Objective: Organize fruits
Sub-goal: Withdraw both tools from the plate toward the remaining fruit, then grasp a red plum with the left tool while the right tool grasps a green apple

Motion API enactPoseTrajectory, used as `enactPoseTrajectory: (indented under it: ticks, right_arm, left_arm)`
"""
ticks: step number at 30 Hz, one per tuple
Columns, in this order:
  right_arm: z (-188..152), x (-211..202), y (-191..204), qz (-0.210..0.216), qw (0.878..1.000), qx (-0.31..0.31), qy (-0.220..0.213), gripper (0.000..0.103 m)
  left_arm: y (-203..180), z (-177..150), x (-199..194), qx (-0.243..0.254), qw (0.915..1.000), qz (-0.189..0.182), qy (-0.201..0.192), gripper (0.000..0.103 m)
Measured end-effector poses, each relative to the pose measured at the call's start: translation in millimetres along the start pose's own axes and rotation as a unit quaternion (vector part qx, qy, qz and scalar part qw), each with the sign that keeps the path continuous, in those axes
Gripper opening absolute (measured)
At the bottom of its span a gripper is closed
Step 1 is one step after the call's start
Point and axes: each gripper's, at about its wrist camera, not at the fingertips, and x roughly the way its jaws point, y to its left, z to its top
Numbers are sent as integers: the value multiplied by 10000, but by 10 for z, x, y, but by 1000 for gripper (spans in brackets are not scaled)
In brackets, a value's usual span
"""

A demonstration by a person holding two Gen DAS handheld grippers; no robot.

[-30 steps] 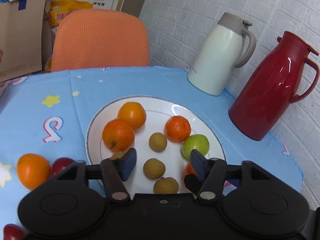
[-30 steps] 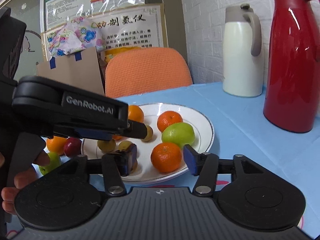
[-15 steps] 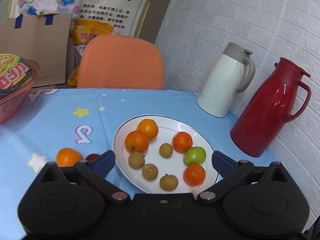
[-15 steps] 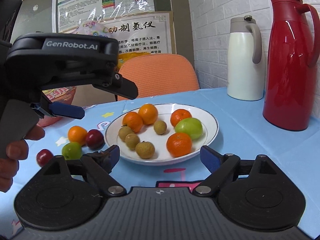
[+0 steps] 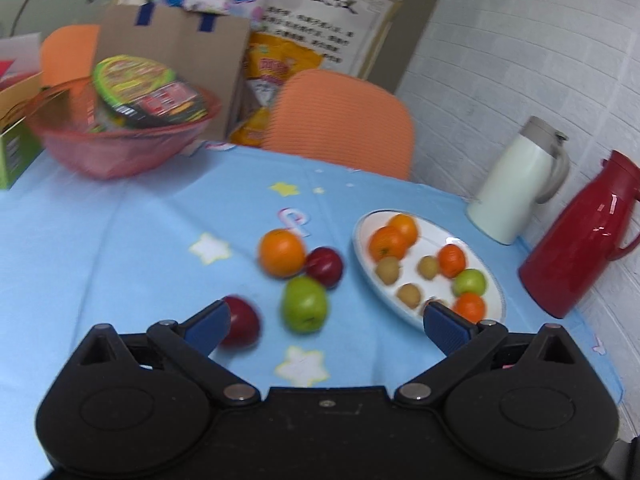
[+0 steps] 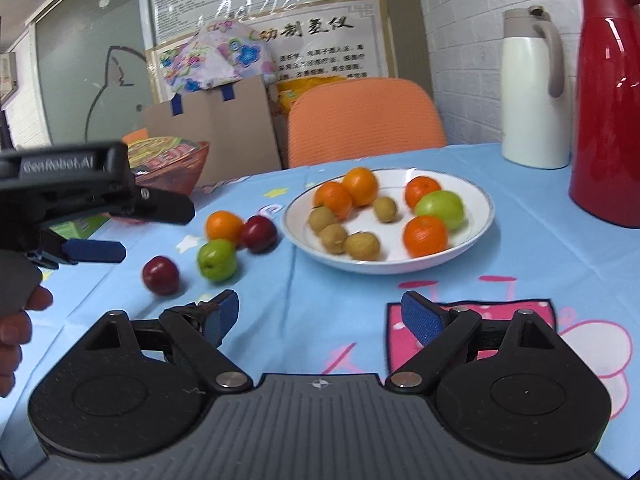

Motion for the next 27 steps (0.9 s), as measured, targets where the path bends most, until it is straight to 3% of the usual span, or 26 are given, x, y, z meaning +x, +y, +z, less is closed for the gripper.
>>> enactPoseTrajectory:
  ticks: [8, 19, 27]
  right_arm:
    - [-33, -1, 290, 359, 9987, -314, 189, 103]
    - [-66, 58, 479, 666, 9964, -403, 341, 103]
    - [-82, 112, 394, 511, 9977, -218, 396, 103]
  left_arm:
    - [357, -118, -109, -271, 9995, 139, 61, 103]
    - [348, -68, 46, 543, 9982, 216, 100, 103]
    - [402, -49, 278, 587, 9976, 189, 309, 103]
